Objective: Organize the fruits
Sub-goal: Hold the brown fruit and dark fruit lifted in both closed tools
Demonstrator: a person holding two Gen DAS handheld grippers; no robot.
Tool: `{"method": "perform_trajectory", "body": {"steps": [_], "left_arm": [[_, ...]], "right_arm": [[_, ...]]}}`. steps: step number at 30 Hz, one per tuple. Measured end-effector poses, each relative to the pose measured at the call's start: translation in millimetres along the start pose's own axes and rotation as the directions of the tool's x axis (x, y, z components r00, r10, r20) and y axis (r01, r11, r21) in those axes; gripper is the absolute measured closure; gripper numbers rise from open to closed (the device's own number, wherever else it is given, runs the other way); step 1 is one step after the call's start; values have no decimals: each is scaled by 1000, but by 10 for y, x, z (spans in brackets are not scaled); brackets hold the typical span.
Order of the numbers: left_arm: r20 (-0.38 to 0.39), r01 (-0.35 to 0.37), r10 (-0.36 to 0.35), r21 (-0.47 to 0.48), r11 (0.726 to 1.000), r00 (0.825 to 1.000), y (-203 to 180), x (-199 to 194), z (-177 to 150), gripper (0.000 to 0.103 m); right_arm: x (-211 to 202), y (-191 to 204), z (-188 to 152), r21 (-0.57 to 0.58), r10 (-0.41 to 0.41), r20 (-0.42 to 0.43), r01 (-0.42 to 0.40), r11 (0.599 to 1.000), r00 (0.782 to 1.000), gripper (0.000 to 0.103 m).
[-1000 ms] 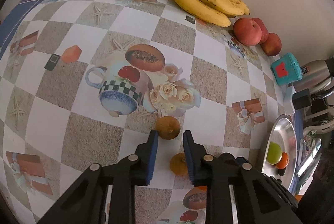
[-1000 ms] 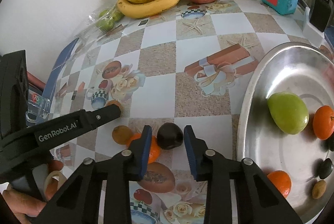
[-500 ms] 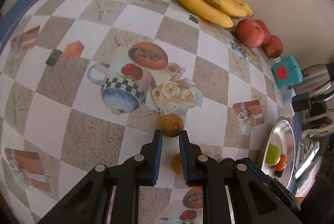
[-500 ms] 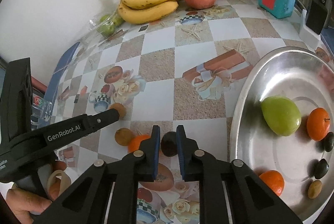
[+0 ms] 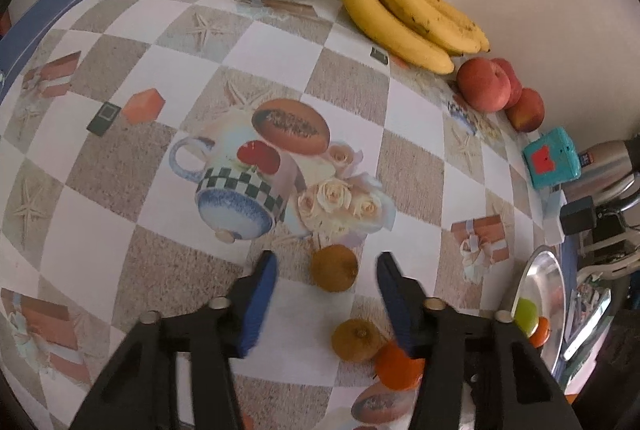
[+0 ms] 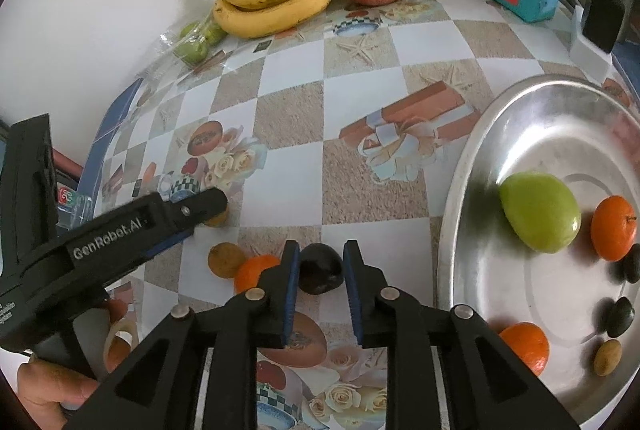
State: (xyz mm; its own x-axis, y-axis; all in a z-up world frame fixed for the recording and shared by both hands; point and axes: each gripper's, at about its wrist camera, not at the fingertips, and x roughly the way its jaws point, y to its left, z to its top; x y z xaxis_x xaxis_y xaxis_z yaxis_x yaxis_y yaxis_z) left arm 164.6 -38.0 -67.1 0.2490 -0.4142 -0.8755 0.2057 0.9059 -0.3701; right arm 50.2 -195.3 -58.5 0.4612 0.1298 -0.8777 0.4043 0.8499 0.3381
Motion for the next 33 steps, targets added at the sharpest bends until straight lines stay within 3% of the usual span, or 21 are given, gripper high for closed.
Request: {"method": "perform_trajectory", "body": {"steps": [3, 5, 21, 29, 33], "left_arm": [[2, 14, -14, -4, 1000, 1000, 6, 29, -8, 74], [-2, 19, -19, -8, 1000, 1000, 9, 33, -11, 76], [-19, 4, -4, -27, 1000, 1000, 27, -72, 21, 76], [-36, 2, -4, -32, 999, 999, 27, -97, 20, 76], [-36, 3, -4, -31, 1000, 999, 20, -102, 20, 76]], "right_arm": [[33, -34, -15, 29, 24, -9, -24, 999, 1000, 76], [38, -35, -19, 34, 29, -6, -28, 999, 1000, 76], [18, -37, -28, 40, 25, -2, -25, 999, 1000, 76], [-158, -97, 33, 41, -52, 38, 50, 998, 998, 76], [-155, -49, 39, 25, -32, 30, 31, 999, 999, 66]]}}
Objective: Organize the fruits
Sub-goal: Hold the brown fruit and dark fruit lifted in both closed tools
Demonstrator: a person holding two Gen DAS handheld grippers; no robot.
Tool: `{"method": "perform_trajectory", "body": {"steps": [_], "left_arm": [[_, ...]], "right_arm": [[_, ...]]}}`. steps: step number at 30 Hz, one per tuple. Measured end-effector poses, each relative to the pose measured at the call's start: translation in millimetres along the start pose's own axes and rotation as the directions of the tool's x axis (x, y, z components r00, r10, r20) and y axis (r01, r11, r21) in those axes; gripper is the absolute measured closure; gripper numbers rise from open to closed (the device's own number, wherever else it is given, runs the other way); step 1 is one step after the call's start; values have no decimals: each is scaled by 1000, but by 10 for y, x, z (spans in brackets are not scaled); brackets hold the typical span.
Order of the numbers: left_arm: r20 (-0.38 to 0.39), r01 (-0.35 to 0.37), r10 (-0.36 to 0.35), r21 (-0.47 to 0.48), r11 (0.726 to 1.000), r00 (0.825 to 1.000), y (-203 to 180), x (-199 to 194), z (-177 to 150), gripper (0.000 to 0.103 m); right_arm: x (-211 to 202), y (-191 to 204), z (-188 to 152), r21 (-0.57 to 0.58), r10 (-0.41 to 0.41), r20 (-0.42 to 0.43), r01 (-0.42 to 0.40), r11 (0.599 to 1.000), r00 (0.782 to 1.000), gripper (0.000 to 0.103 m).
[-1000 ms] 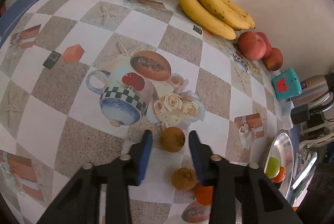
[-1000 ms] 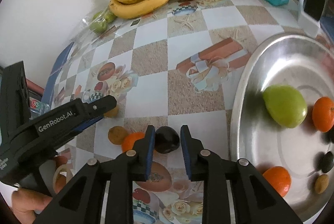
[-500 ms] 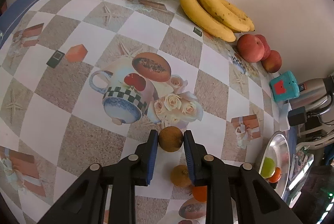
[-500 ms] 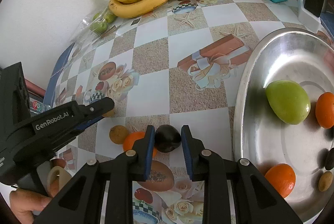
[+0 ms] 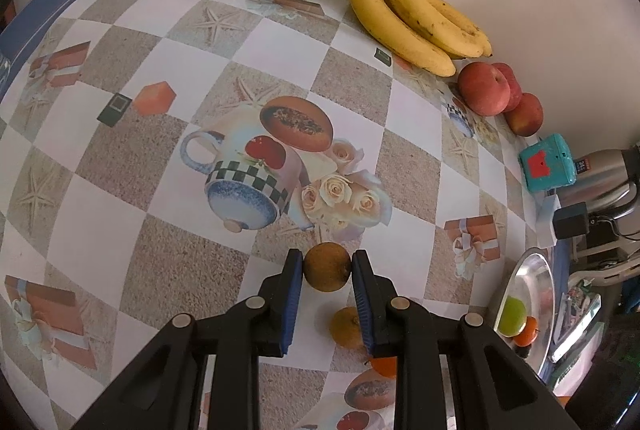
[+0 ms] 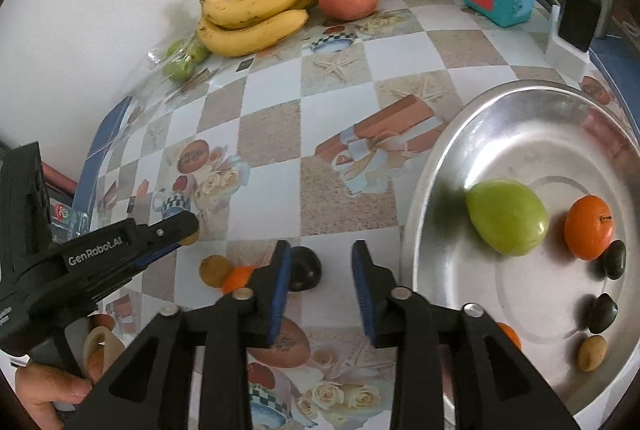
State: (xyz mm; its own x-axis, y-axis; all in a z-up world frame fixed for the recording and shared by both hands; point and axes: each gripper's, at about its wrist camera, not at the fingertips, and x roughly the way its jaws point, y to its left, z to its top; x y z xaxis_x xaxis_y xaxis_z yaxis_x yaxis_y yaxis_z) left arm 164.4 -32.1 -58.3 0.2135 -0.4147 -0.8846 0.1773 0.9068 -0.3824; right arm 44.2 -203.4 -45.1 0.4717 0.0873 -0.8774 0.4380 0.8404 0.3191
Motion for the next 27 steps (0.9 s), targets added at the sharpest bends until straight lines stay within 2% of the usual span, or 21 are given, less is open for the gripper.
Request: {"method": "perform_trajectory", "body": {"steps": [6, 11, 15, 21, 24, 27], "left_arm": [[-2, -1, 1, -7, 1000, 1000, 16, -2, -8, 76], [-9, -1, 1, -9, 1000, 1000, 28, 11, -13, 76], [-6, -3, 3, -9, 1000, 1000, 30, 2, -10, 76], [-5, -5, 5, -11, 1000, 1000, 31, 2, -8, 76], [-3, -6, 6, -11, 1000, 1000, 36, -5, -11, 76], [-1, -7, 7, -11, 1000, 1000, 36, -10, -7, 76]], "right_arm": [[148, 92, -62, -23, 19, -48, -20, 1000, 999, 65], [171, 9, -77, 36, 49, -42, -48, 998, 998, 65], [157, -42, -76, 71, 45, -30, -42, 997, 999, 66], [176, 63, -90, 23, 17, -35, -16, 1000, 999, 65], [178, 38, -90, 33, 37, -35, -36, 999, 999, 74], [172, 35, -89, 42, 47, -35, -46, 998, 998, 76]]}}
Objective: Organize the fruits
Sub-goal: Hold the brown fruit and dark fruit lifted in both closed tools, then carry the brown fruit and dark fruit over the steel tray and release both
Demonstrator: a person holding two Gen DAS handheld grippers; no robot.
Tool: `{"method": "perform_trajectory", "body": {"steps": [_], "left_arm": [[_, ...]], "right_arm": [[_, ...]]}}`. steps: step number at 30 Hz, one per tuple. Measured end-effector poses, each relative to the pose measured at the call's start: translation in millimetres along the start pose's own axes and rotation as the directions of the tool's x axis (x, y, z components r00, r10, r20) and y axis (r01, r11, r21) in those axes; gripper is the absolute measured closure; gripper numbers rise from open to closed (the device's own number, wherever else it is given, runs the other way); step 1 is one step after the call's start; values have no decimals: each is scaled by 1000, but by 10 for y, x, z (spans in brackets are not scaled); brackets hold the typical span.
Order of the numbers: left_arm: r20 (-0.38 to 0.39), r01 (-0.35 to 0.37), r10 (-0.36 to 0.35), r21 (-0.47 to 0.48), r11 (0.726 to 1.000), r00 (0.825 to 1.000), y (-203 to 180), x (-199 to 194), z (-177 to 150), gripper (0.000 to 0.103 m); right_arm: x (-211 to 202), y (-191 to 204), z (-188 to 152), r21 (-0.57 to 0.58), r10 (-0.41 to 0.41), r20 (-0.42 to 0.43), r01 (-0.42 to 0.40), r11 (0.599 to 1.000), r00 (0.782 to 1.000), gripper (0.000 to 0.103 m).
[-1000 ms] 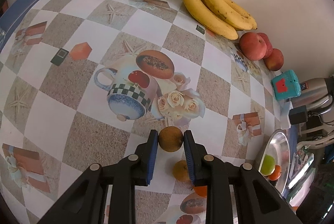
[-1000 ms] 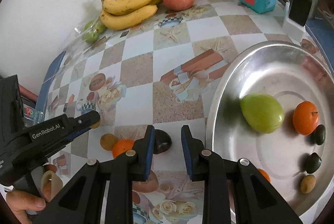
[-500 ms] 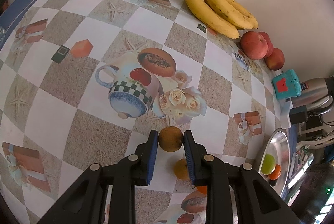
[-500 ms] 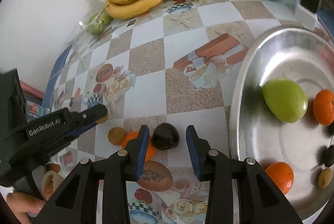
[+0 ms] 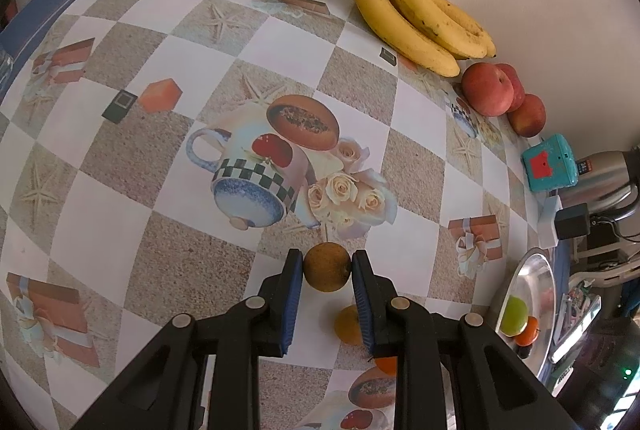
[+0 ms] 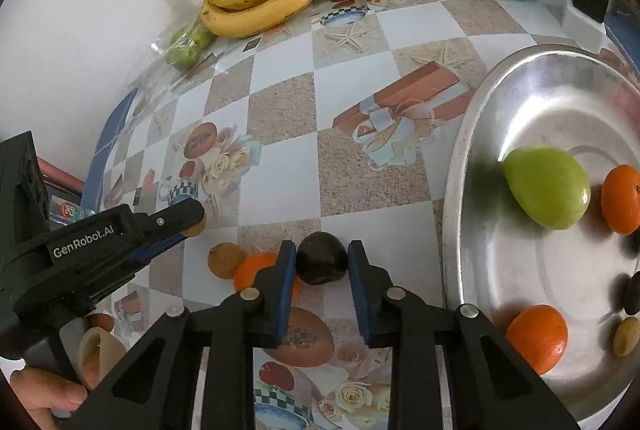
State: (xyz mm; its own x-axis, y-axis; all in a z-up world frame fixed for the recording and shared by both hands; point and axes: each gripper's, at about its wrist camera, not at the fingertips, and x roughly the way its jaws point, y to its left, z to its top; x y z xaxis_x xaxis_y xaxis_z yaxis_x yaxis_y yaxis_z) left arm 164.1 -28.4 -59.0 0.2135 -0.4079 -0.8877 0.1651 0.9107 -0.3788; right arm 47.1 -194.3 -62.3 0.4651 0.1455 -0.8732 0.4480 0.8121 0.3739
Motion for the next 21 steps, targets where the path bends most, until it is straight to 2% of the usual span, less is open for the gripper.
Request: {"method": "perform_trajectory", "body": {"steps": [12, 21], "left_arm": [[18, 15, -16, 7, 1000, 1000, -54, -118, 21, 76], [20, 41, -42, 28, 999, 999, -194, -219, -19, 76]], "right_arm": [[-236, 4, 70, 15, 25, 47, -25, 1000, 999, 76], [-545, -238, 155, 84, -16, 93, 8, 996, 996, 76]]}}
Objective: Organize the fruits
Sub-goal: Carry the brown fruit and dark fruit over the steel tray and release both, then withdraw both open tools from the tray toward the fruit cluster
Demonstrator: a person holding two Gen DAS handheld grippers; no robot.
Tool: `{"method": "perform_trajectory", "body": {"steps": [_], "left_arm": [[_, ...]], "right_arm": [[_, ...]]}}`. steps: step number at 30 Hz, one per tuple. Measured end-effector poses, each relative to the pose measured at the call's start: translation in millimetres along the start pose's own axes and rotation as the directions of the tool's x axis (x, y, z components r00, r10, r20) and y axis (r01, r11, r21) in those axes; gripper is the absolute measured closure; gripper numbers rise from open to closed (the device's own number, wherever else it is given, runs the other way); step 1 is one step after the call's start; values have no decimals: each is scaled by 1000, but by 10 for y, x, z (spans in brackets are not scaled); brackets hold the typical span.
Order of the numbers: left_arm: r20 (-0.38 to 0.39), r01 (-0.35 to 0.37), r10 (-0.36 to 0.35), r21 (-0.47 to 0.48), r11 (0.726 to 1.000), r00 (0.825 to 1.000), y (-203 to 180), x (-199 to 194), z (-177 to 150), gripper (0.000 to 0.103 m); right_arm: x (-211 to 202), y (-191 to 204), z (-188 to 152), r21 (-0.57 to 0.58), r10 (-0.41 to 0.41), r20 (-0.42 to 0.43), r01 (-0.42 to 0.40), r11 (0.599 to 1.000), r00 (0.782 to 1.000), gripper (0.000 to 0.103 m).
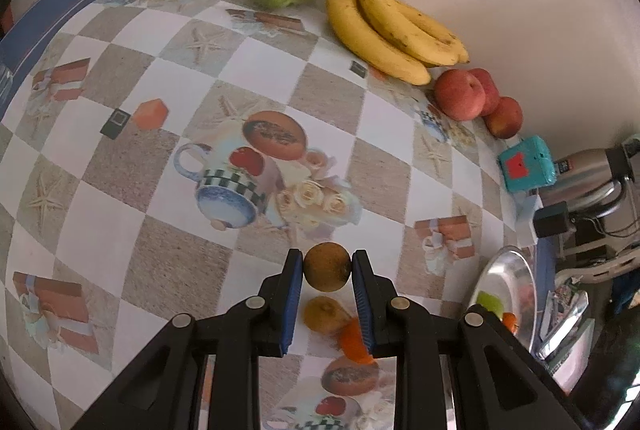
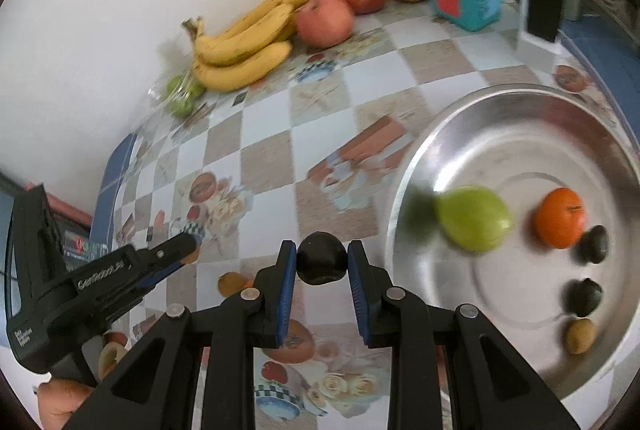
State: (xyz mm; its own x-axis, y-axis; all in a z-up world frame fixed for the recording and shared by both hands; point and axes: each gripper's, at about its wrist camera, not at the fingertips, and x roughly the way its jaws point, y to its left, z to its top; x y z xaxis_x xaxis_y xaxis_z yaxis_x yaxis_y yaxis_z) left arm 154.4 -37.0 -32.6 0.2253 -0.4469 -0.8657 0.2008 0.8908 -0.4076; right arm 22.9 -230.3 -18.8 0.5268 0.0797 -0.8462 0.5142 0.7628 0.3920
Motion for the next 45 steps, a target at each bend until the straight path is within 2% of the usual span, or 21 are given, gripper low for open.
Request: {"method": "perform_trajectory", "body": {"steps": [5, 11, 18, 24, 30, 36, 37, 39, 45], "left_arm": [[-15, 30, -30, 53, 998, 999, -265, -29, -94, 76], [-48, 74, -68, 147, 986, 997, -701, -32, -276, 76], [-105, 119, -90, 315, 942, 990, -1336, -3, -606, 76], [-142, 98, -41, 422, 901, 989, -1667, 179, -896, 76], [-163, 70, 3, 445, 893, 987, -1709, 335, -975, 76], [-164, 65, 9, 442, 895, 986, -1718, 358, -991, 74], [-163, 65, 9, 443, 894, 987, -1719, 356, -989, 72], [-162, 67, 5, 441, 895, 987, -1721, 341, -981, 63], [-149, 77, -15, 424, 902, 989, -1703, 237, -910, 63]], "right_arm": [[-189, -270, 67, 56, -44, 36, 42, 998, 998, 76], [-410, -714, 98, 146, -136, 69, 125, 981, 988, 76], [-640, -1046, 80, 232, -176, 94, 150, 961, 980, 76], [-650, -1071, 43, 214, -194, 69, 175, 961, 979, 75], [-533, -1100, -13, 197, -211, 4, 206, 958, 977, 75], [-491, -1111, -29, 199, -212, -18, 211, 957, 977, 74], [-494, -1110, -26, 198, -210, -18, 210, 957, 977, 74], [-510, -1101, -19, 196, -214, -15, 212, 957, 977, 69], [-590, -1044, 19, 190, -206, 16, 199, 961, 978, 67]]}}
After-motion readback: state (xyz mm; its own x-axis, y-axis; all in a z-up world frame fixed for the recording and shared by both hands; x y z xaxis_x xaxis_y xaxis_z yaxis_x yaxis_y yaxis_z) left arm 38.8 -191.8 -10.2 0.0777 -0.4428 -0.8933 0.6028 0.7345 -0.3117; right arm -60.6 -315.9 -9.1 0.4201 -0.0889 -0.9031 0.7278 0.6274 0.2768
